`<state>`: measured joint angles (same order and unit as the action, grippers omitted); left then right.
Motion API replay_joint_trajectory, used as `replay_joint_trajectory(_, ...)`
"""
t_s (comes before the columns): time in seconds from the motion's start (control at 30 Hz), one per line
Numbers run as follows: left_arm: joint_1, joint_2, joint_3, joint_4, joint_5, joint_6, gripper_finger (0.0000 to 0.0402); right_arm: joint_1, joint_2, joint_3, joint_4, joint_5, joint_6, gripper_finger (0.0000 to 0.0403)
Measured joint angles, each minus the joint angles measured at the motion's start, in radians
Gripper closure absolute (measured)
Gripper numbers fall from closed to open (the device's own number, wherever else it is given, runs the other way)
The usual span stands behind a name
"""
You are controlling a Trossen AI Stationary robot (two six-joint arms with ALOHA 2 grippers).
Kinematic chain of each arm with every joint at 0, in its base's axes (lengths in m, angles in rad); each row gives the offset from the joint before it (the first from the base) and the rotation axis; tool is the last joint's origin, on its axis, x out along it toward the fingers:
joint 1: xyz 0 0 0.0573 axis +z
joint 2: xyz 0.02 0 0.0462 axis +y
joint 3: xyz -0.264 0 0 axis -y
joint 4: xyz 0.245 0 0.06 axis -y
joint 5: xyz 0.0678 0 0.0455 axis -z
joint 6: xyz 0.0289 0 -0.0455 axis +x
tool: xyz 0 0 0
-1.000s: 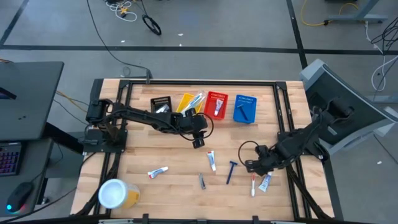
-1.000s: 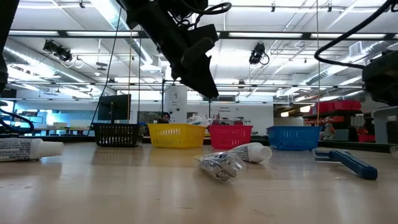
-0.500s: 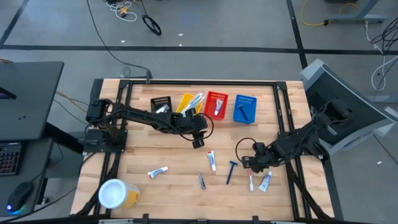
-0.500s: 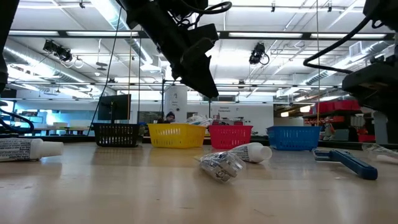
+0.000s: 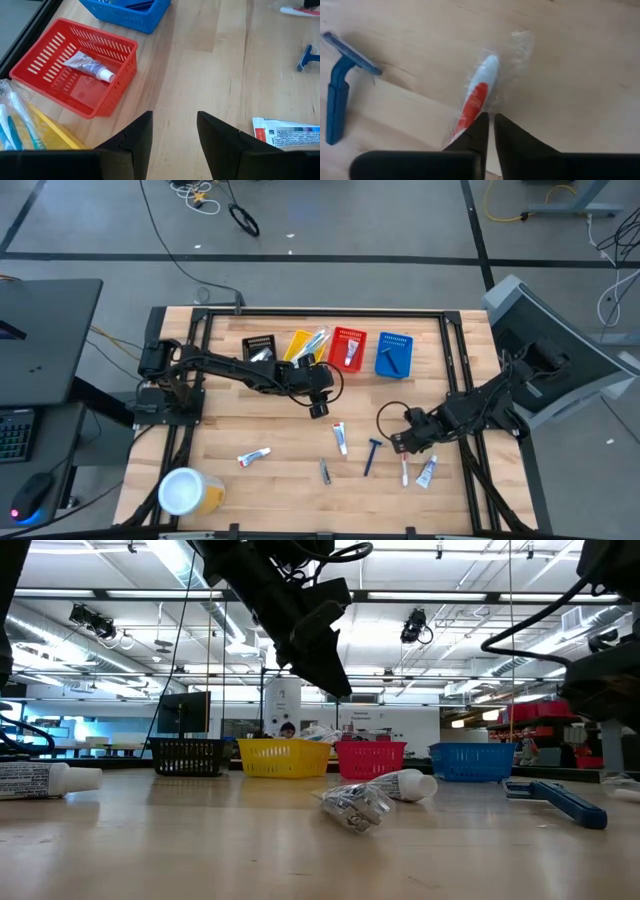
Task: Pick & Place Travel size toiletries
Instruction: Put the orange toothbrush into the yellow bin
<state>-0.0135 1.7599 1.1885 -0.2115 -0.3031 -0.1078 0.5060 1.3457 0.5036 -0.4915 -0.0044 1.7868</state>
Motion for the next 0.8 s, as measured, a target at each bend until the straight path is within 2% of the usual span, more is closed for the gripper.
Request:
replay_joint_trajectory(0.23, 0.002, 0.0, 0.0, 0.001, 0.0, 0.0, 0.024, 0.001, -0.042, -0.006, 0.037, 0.021, -0.154, 0.0398)
replay_joint_trajectory(0.33, 0.006, 0.0, 0.0, 0.001, 0.0, 0.0, 0.024, 0.01, -0.069, -0.005, 0.066, 0.138, -0.205, 0.0399)
replay_joint_trajectory(0.53, 0.009, 0.0, 0.0, 0.001, 0.0, 0.012, 0.024, 0.017, -0.081, -0.006, 0.1, 0.237, -0.323, 0.0401)
replay_joint_trajectory(0.8, 0.009, 0.0, 0.0, 0.002, 0.0, 0.015, 0.024, 0.017, -0.082, -0.004, 0.145, 0.246, -0.411, 0.0401)
